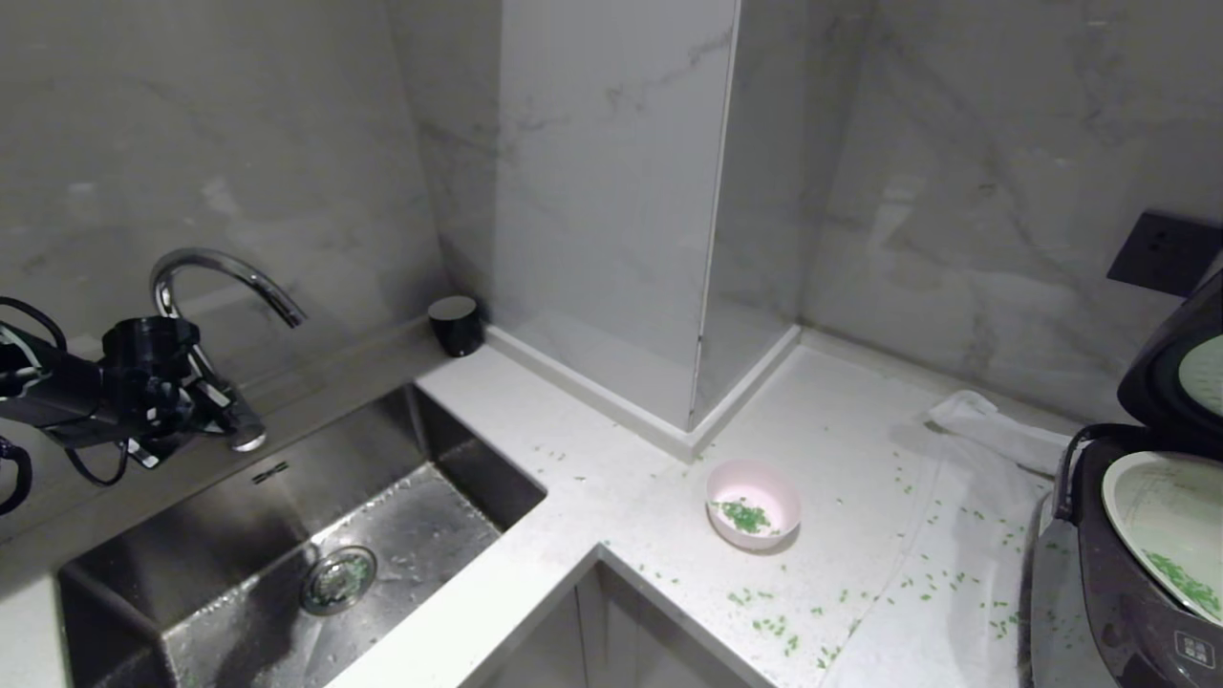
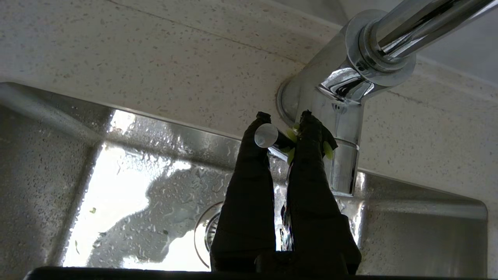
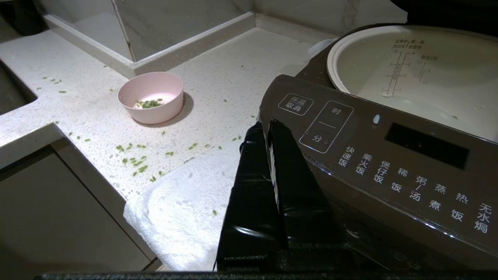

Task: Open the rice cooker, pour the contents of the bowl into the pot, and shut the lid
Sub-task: Turn on the tap

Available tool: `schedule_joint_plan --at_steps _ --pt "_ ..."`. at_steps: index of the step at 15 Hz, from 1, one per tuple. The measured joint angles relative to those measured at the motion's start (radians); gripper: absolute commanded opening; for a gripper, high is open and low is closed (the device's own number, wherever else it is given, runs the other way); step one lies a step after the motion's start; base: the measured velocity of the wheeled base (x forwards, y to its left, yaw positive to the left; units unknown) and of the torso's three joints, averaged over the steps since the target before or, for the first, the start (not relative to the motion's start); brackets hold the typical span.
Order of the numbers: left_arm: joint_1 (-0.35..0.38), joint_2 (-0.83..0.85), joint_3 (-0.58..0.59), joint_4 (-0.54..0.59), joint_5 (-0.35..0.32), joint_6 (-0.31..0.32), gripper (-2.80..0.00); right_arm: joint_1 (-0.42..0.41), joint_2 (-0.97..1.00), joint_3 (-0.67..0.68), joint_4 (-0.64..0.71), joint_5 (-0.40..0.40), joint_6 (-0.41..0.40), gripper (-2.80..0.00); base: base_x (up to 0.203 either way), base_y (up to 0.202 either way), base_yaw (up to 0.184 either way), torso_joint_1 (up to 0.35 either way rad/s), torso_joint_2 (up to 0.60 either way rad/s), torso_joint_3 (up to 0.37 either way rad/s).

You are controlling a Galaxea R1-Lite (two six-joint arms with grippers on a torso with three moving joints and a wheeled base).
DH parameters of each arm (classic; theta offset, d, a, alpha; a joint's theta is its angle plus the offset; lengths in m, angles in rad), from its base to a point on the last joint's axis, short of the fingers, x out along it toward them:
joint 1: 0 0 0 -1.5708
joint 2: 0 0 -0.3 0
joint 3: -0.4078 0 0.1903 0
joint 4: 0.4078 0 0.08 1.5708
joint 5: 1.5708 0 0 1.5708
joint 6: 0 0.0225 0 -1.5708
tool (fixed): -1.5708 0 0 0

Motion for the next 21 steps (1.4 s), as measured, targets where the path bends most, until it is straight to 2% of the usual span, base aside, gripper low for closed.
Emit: schedule_joint_plan --at_steps 21 --pt "-0.002 -0.007 0.003 0.089 -0.001 0.000 -2.80 0.000 0.000 0.000 0.000 0.000 0.000 -2.80 0.000 0.000 0.000 0.000 0.00 0.000"
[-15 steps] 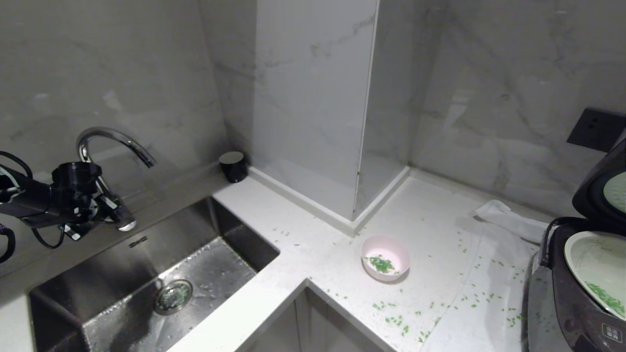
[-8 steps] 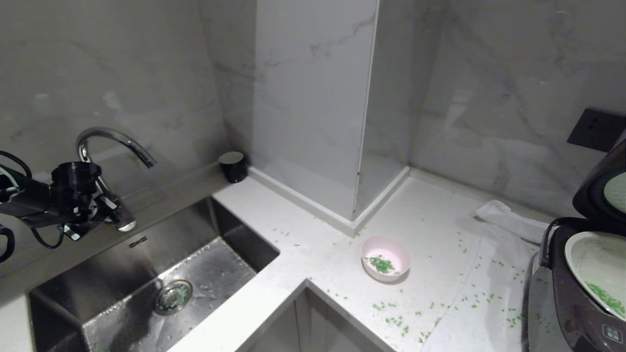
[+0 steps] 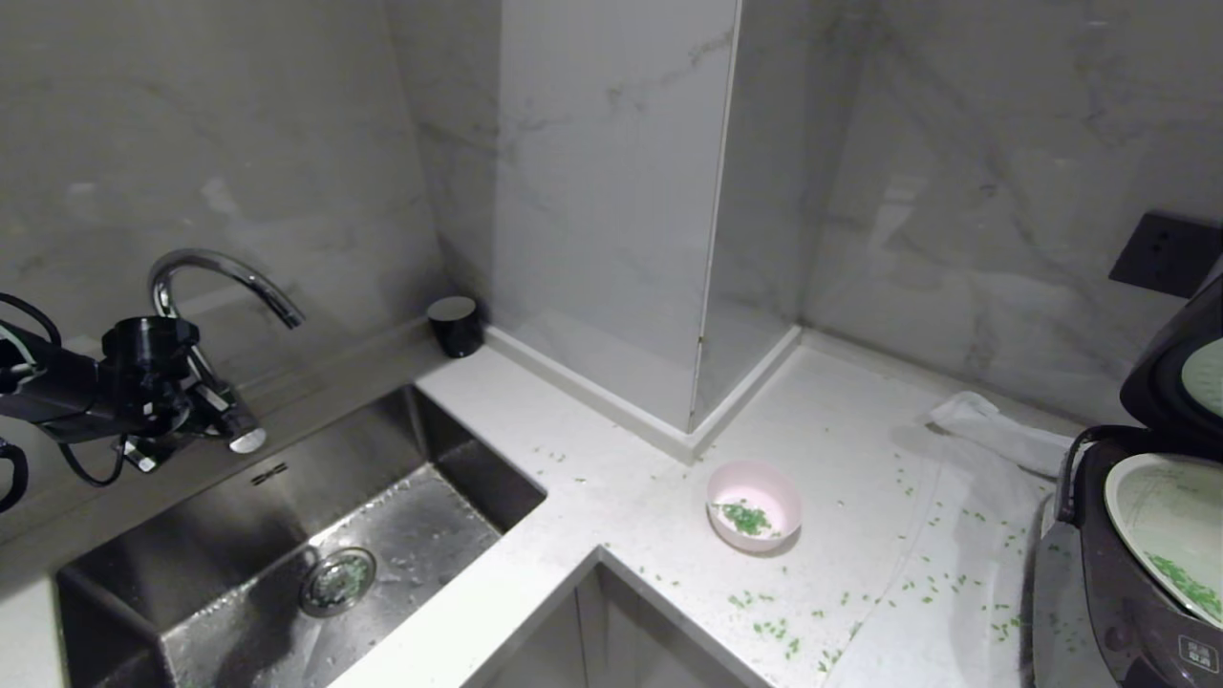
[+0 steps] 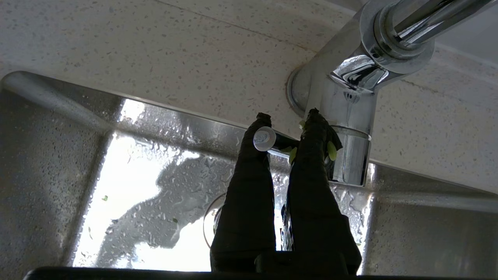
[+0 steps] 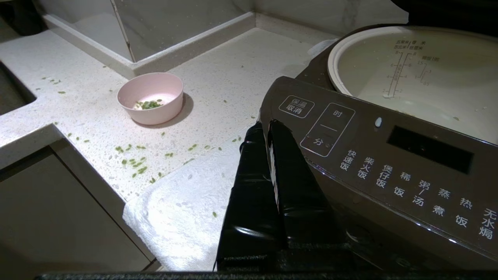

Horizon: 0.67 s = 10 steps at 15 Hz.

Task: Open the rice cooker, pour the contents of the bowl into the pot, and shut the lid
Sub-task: Turn on the tap

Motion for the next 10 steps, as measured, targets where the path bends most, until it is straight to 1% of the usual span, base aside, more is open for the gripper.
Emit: schedule_joint_plan --at_steps 7,10 --pt "0.000 -0.004 0.004 0.005 -0.001 0.000 -2.80 0.000 0.000 0.000 0.000 0.000 0.000 -2.80 0.000 0.000 0.000 0.000 0.00 0.000" --pt "-0.003 -0.014 0.002 0.040 -0.006 -0.004 -2.80 0.000 0.000 0.000 0.000 0.000 0.000 -2.80 0.000 0.000 0.000 0.000 0.00 0.000"
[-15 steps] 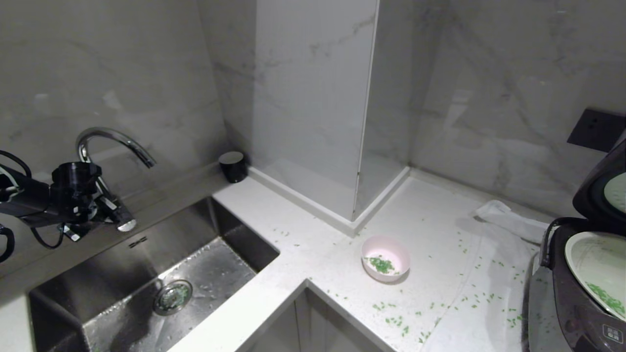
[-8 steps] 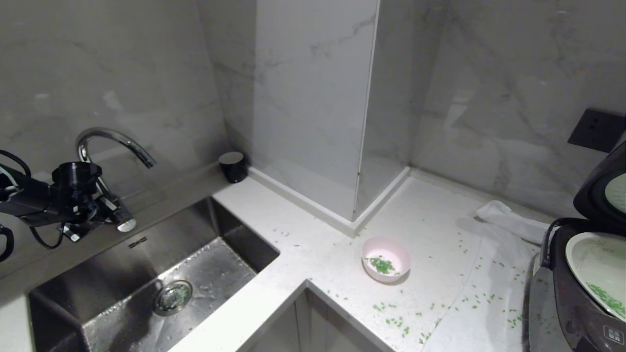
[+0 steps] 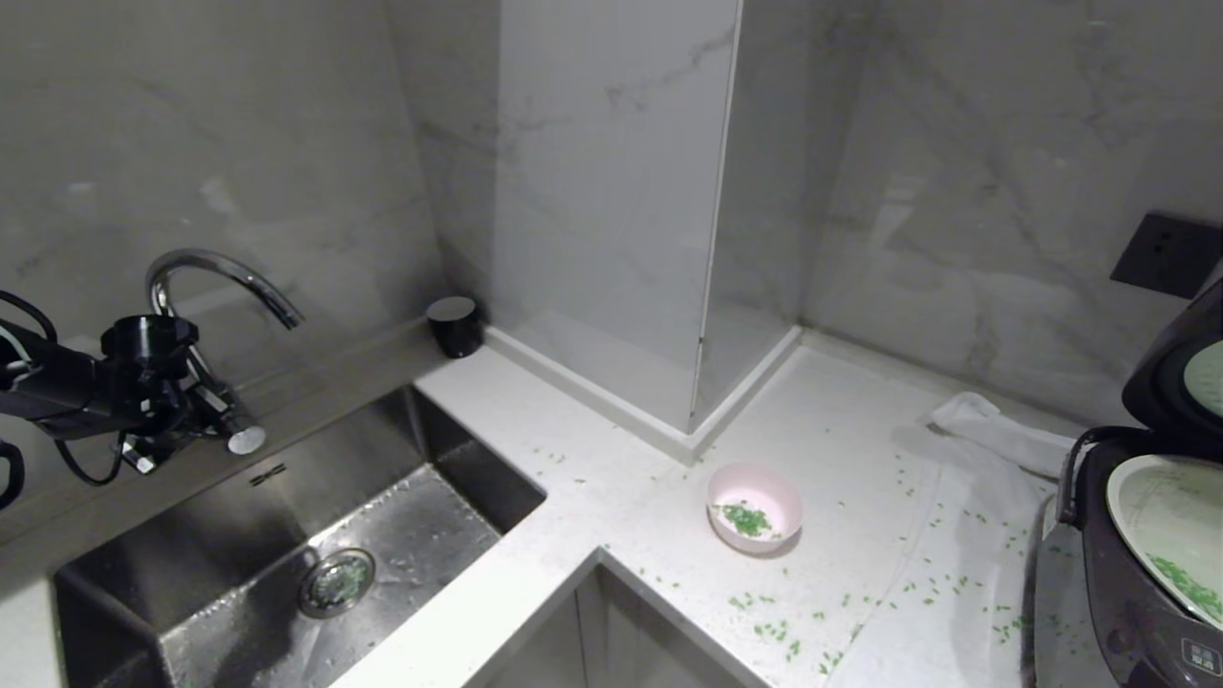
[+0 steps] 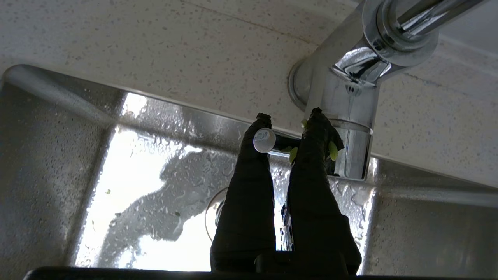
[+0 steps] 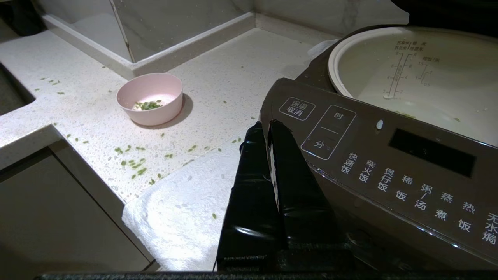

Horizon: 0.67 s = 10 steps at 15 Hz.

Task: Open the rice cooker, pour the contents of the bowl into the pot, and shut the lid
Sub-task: Turn on the tap

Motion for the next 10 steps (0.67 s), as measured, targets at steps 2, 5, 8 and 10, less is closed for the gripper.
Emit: schedule_joint_plan --at_steps 2,5,8,10 --pt "-0.002 -0.003 -0.001 0.005 -0.001 0.001 -2.80 0.000 0.000 0.000 0.000 0.000 0.000 -2.80 0.000 0.000 0.000 0.000 0.00 0.000" --pt "-0.003 -0.004 0.001 0.007 -0.001 0.002 -2.80 0.000 0.000 0.000 0.000 0.000 0.000 -2.80 0.000 0.000 0.000 0.000 0.00 0.000" --pt "-0.003 -0.004 0.002 0.009 -0.001 0.003 -2.80 0.000 0.000 0.000 0.000 0.000 0.000 -2.80 0.000 0.000 0.000 0.000 0.00 0.000" --pt "-0.003 -0.005 0.002 0.010 -0.001 0.003 -2.80 0.000 0.000 0.000 0.000 0.000 0.000 -2.80 0.000 0.000 0.000 0.000 0.00 0.000"
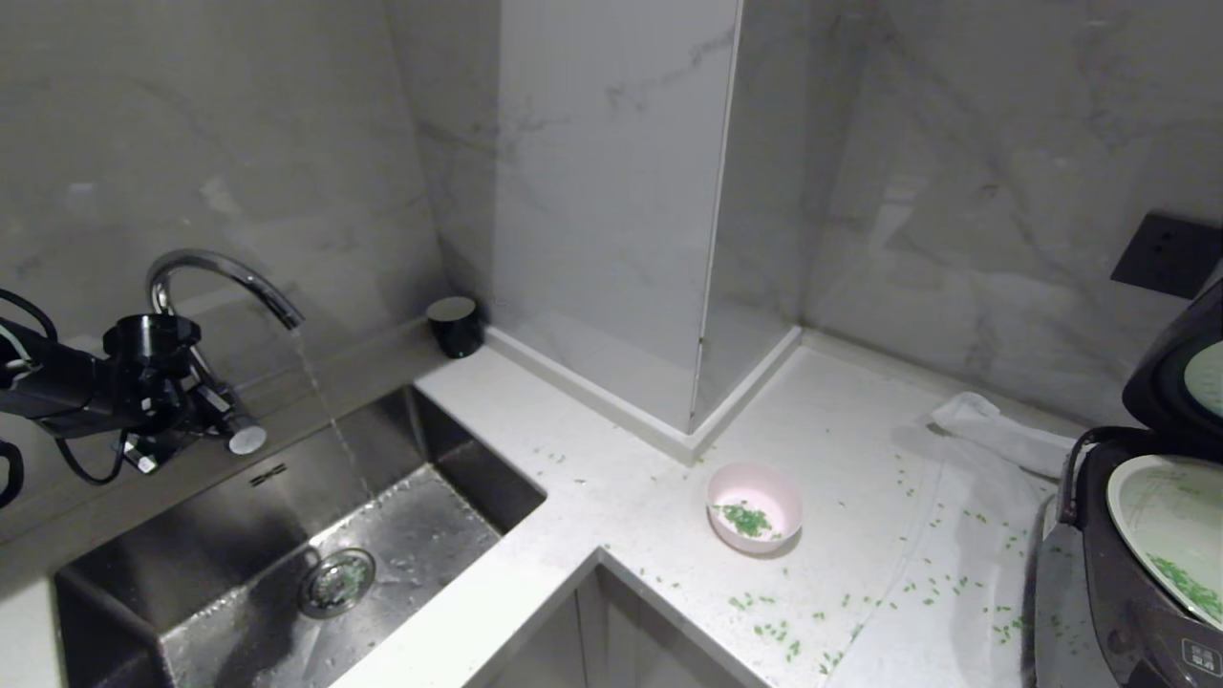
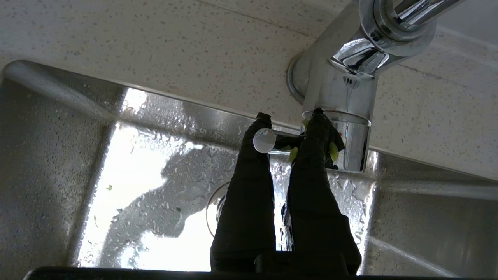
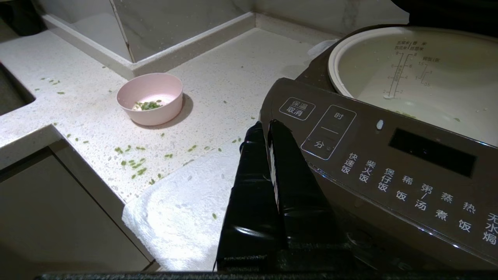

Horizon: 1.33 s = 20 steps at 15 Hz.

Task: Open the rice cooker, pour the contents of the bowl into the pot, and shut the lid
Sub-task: Turn on the tap

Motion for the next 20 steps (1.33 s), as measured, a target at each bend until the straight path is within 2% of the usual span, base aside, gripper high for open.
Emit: schedule_joint_plan --at_steps 20 --pt "0.008 0.027 -0.027 -0.001 0.007 0.001 -2.80 0.000 0.000 0.000 0.000 0.000 0.000 -2.80 0.000 0.000 0.000 0.000 0.00 0.000"
